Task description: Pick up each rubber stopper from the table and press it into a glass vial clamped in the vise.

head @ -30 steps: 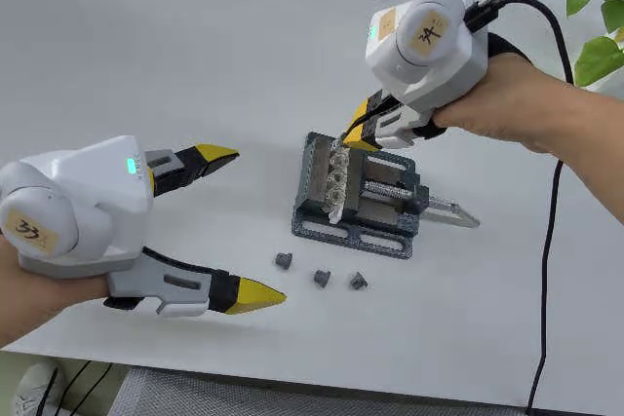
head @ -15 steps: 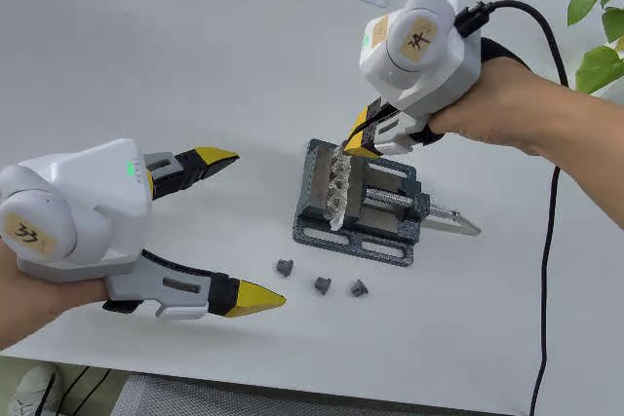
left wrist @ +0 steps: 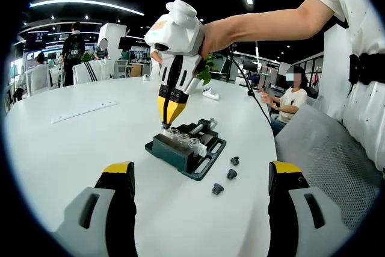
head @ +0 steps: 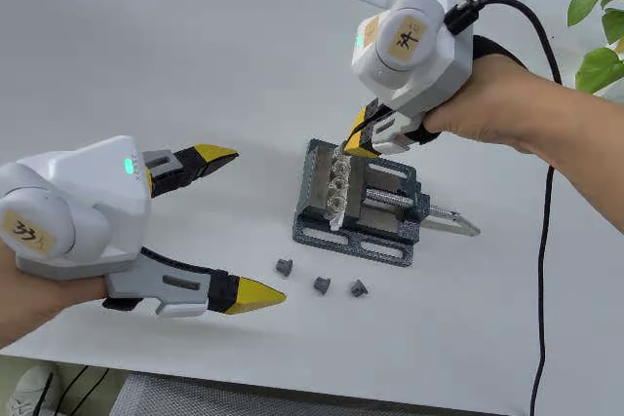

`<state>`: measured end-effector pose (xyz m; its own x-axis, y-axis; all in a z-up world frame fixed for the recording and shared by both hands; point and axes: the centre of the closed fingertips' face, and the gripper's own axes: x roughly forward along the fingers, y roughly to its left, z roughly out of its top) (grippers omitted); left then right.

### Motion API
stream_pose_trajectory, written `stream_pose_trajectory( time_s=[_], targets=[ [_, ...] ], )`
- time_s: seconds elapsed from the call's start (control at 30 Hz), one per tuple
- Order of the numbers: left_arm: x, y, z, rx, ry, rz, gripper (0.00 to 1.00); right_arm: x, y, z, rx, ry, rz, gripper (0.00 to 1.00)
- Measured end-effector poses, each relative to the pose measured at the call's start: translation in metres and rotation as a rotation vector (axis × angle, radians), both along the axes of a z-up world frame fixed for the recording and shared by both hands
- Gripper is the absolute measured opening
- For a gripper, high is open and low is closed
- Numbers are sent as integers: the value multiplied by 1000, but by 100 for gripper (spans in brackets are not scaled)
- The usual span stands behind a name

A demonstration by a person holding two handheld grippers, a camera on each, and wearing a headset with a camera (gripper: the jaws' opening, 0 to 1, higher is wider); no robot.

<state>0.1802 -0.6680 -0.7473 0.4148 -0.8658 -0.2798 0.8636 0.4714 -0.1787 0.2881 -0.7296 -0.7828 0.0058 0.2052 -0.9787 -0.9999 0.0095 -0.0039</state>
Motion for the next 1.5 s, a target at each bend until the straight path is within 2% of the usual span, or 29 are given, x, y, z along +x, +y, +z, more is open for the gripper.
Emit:
stream_pose_trajectory(
  time_s=[0.23, 0.47, 0.7, 0.77, 0.8, 0.87, 0.9, 0.93, 1.07, 1.2, 1.23, 1.33, 1.37, 1.5],
  targets=[
    [0, 2, 1, -1, 0, 6, 91, 0, 0, 0, -31, 25, -21, 0],
    [0, 2, 0, -1, 2, 5, 91, 1, 0, -1, -43, 13, -20, 0],
    [1, 0, 2, -2, -2, 4, 90, 0, -2, -1, -61, 21, -35, 0],
    [2, 1, 2, -2, -2, 8, 90, 1, -3, -1, -50, 25, -37, 0],
    [2, 2, 2, -2, -2, 8, 90, 3, -3, -1, -27, 30, -46, 0],
    [1, 3, 2, 0, -3, 9, 90, 2, -2, -1, 20, 51, -111, 0],
    [1, 4, 1, 2, -1, 10, 90, 3, -3, 0, 38, 49, -78, 0],
    [1, 5, 0, 2, 1, 13, 90, 1, -3, 1, 53, 58, -114, 0],
    [0, 5, -2, 6, 5, 11, 90, 3, -2, 1, 68, 57, -128, 0],
    [1, 5, -2, 3, 6, 13, 90, 2, -1, 1, 73, 51, -113, 0],
    [2, 4, -2, 3, 5, 12, 90, 6, -5, 2, 53, 30, -106, 0],
    [2, 3, -2, -1, 6, 13, 90, -1, -7, 1, 53, 60, -91, 0],
    [2, 3, -2, -1, 5, 12, 90, 1, -5, 1, 68, 47, -92, 0],
    [2, 2, -2, 0, 7, 10, 90, 0, -6, 1, 54, 33, -81, 0]
  ],
)
